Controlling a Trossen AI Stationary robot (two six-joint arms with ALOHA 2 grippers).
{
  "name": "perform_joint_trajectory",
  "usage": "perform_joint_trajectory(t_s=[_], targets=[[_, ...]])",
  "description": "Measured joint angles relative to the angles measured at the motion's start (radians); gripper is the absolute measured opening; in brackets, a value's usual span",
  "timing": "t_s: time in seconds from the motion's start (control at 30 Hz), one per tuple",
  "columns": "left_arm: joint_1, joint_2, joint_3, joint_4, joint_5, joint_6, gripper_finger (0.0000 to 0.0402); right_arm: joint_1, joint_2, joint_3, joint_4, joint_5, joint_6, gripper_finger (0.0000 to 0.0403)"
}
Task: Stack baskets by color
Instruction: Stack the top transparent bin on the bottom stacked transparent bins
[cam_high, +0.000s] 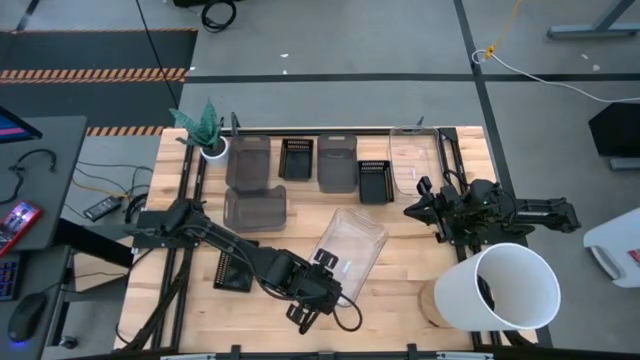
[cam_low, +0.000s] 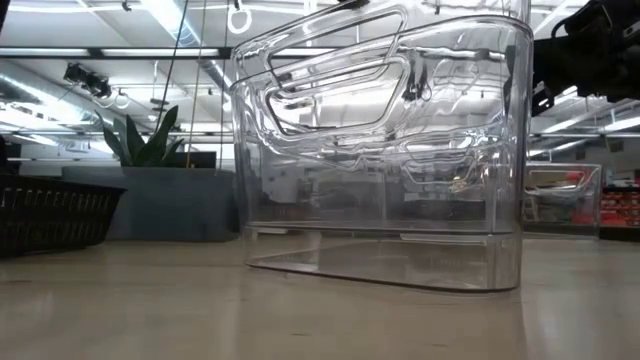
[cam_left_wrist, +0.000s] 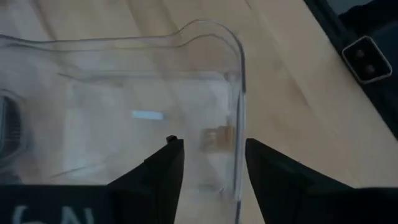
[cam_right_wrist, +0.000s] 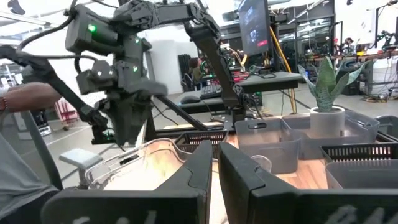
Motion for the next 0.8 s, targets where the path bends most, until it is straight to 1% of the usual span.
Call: perform_joint_trajectory(t_s=[0.17, 0.33, 0.4, 0.5, 0.63, 0.8], targets=[[0.010, -0.079, 0.000, -0.080, -0.023, 0.016, 0.0187, 0.000, 0.000, 0.000, 0.000, 0.000, 0.000, 0.0034], [0.036, -0.164, 0.000, -0.166, -0.019, -0.004, 0.0168, 0.000, 0.000, 0.000, 0.000, 0.000, 0.000, 0.0034], [0.038, -0.200, -0.026, -0.180, -0.017, -0.006, 0.0161, 0.000, 0.000, 0.000, 0.000, 0.000, 0.000, 0.0034], [0.036, -0.277, -0.135, -0.164, -0.041, -0.006, 0.0150, 0.000, 0.000, 0.000, 0.000, 0.000, 0.000, 0.0034], [0.046, -0.382, -0.308, -0.095, -0.142, -0.042, 0.0139, 0.000, 0.000, 0.000, 0.000, 0.000, 0.000, 0.0034], [0.073, -0.491, -0.479, -0.029, -0.166, -0.107, 0.0128, 0.000, 0.000, 0.000, 0.000, 0.000, 0.000, 0.0034]])
